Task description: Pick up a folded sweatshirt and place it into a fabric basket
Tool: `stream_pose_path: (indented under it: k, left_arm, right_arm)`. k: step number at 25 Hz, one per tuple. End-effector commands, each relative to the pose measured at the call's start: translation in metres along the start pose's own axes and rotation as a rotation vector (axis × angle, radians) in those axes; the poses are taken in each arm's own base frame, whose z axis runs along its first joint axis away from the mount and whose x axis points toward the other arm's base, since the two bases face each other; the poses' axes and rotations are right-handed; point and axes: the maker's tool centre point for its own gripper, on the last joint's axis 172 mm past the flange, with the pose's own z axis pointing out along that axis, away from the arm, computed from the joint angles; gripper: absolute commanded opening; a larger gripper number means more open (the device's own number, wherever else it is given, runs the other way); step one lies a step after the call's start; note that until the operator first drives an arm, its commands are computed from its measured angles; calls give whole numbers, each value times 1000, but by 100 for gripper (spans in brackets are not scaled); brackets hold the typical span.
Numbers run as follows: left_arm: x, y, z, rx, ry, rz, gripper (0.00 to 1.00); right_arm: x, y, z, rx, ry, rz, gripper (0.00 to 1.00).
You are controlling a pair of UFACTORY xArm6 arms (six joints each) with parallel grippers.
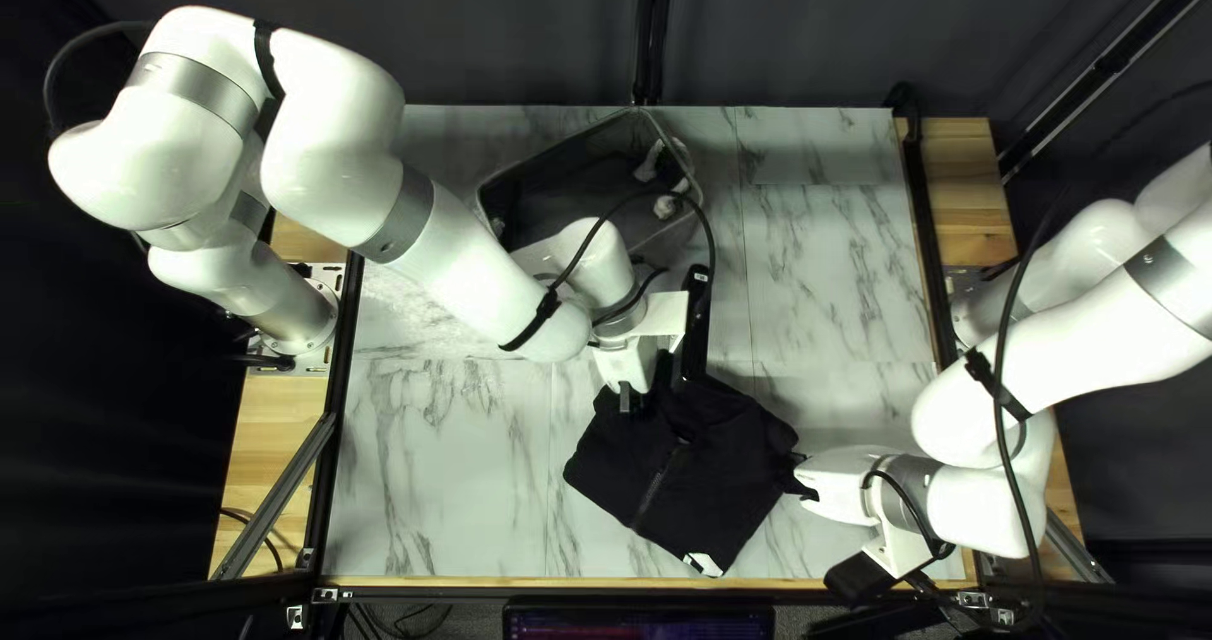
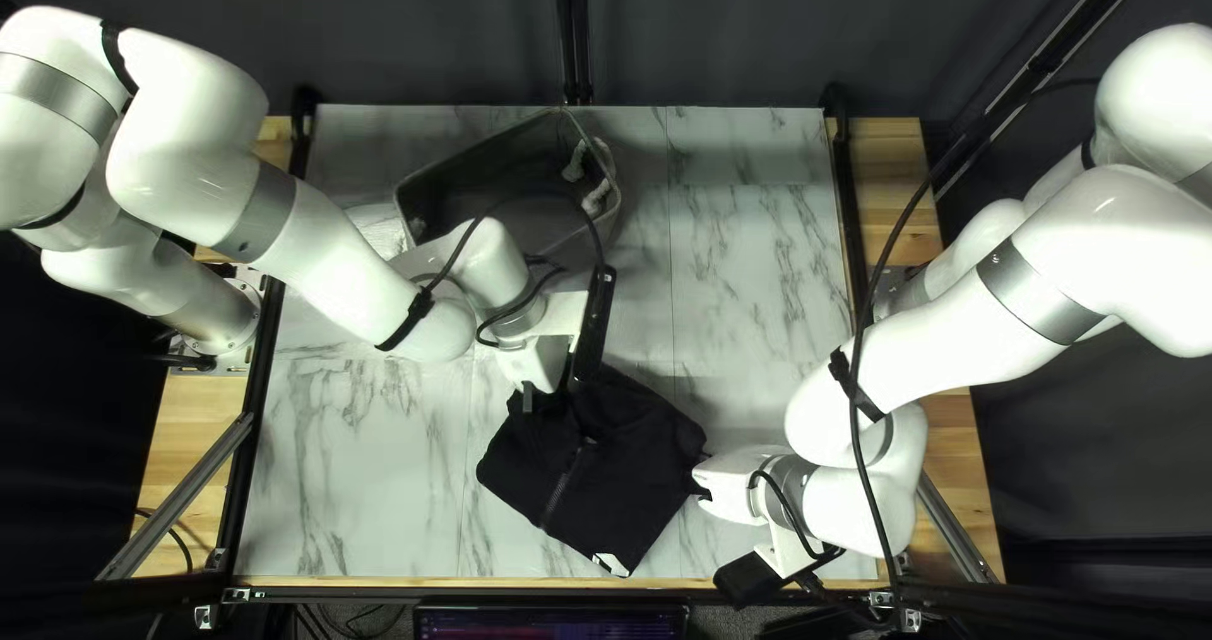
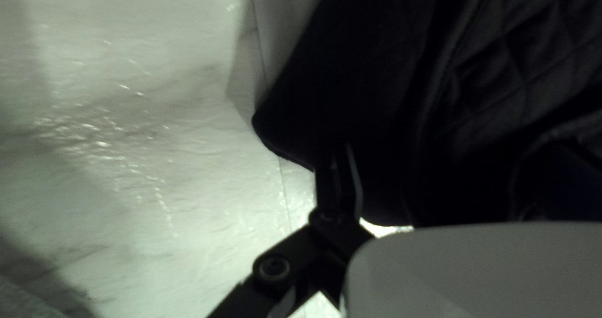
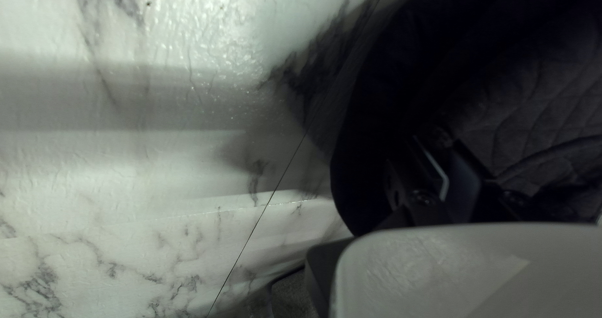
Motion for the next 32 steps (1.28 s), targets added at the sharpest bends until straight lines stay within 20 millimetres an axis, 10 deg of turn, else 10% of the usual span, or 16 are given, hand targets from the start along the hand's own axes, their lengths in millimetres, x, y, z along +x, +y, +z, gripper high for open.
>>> stream_pose_path:
  k: [1,2,3,16,32]
  left_arm:
    - [-1,0,-1,-13,-15,-10,88]
    - [-1,0,-3,-17,-21,-13,20]
    - [-2,1,-4,-21,-28,-15,0]
    - [3,10,-6,-50,-117,-11,0]
    - [1,30,-71,-84,-53,47,0]
  right_arm:
    - [0,0,0,0,-2,0,0]
    - [-1,0,0,0,-2,0,0]
    - [-1,0,0,0,-2,1,0]
    - [-3,-4,-2,-4,-12,13,0]
    - [-40,19,-43,-2,-76,51,0]
